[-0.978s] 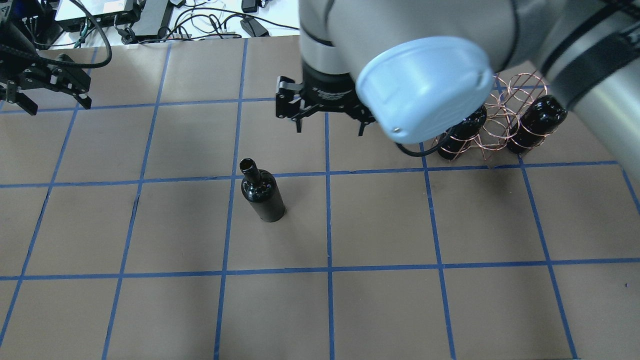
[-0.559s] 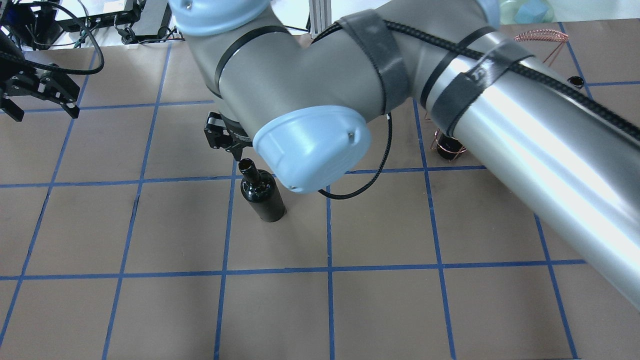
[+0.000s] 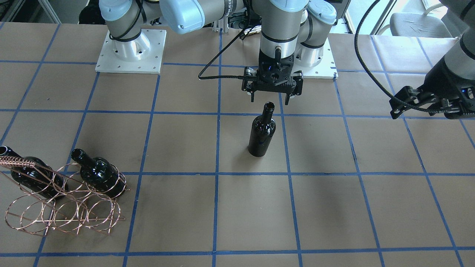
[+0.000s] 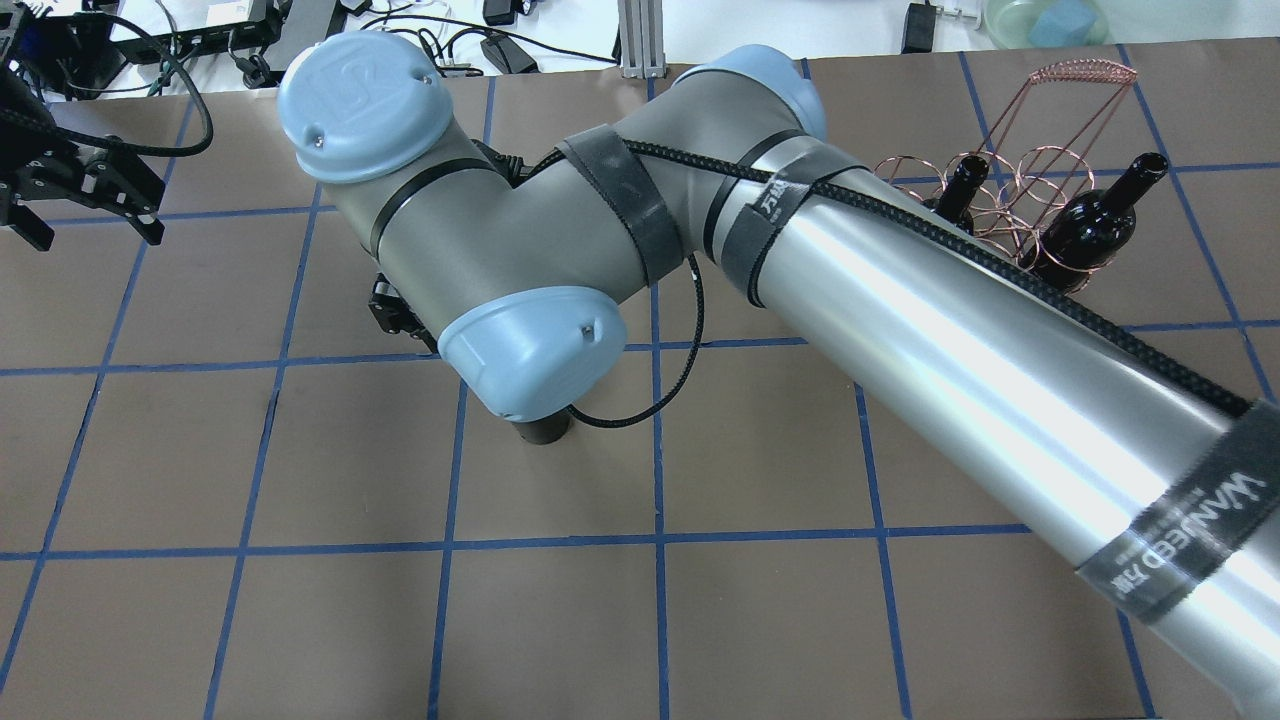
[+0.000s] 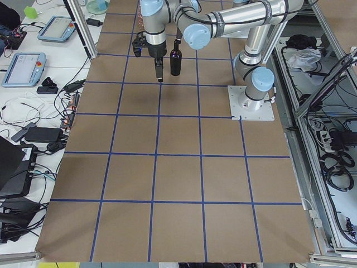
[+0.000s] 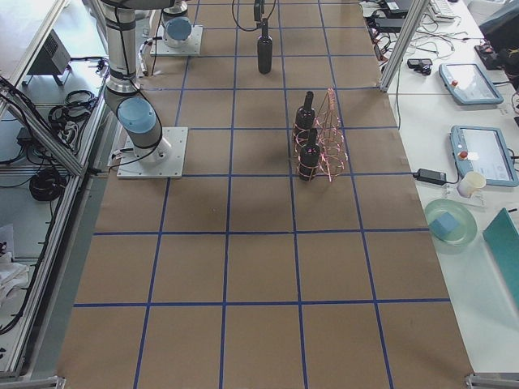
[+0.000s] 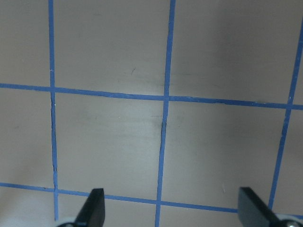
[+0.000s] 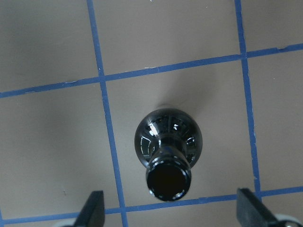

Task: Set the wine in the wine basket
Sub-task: 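Lower the right gripper onto the bottle neck and close on it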

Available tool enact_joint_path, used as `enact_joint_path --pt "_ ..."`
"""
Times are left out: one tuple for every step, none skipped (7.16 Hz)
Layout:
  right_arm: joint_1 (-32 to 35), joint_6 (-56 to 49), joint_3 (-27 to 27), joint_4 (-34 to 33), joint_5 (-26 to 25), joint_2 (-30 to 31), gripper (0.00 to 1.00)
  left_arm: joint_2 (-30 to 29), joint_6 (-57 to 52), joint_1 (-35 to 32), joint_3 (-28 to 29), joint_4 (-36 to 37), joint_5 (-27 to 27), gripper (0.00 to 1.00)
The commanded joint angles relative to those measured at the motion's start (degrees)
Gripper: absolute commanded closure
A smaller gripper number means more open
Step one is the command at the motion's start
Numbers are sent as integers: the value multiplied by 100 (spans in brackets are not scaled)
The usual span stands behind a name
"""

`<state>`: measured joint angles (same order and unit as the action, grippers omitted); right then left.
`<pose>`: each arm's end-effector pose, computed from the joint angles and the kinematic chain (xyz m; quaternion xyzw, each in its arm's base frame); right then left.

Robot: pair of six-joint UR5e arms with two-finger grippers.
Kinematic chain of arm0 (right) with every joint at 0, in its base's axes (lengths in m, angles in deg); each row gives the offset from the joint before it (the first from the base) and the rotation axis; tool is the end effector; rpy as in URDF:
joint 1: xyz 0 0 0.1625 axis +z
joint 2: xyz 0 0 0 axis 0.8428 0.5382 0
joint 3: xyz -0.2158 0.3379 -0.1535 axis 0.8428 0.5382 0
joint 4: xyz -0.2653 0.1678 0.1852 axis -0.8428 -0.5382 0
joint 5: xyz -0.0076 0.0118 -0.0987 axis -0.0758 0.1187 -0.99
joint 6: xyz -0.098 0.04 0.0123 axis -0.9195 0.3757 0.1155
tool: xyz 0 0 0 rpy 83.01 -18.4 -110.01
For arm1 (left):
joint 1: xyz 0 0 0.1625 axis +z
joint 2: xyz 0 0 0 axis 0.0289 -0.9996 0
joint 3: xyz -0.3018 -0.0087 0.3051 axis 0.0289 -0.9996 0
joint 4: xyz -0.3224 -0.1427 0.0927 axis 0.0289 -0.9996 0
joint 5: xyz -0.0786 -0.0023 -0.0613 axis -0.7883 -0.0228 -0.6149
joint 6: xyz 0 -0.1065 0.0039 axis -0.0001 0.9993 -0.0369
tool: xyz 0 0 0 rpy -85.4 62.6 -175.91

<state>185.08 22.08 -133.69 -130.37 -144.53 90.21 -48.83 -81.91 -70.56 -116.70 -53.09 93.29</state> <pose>0.4693 -0.3886 0.4053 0.0662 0.9968 -0.0296 0.0322 0.0546 -0.4812 0.4752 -0.0388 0.9979 0.0224 0.0474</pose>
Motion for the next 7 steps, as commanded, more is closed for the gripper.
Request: enact_joint_path --pt "6 -305 -84 -26 -27 -158 3 0 0 -9 -2 -36 0 0" --pt "-11 -386 -102 -35 -27 -159 4 0 0 -44 -2 -36 0 0" --pt "-46 -569 -111 -35 -27 -150 13 -17 0 -44 -2 -36 0 0" --pt "-55 -571 -111 -52 -18 -159 17 -34 8 -79 -72 -36 -18 0" --pt "-64 -588 -111 -331 -27 -150 18 -17 17 -97 -116 -27 -26 0" --pt "-82 -580 -111 -368 -27 -141 18 -17 70 -123 -117 -36 -53 0" --pt "-82 -545 -111 -386 -27 -132 18 26 105 -176 -125 -36 -96 0"
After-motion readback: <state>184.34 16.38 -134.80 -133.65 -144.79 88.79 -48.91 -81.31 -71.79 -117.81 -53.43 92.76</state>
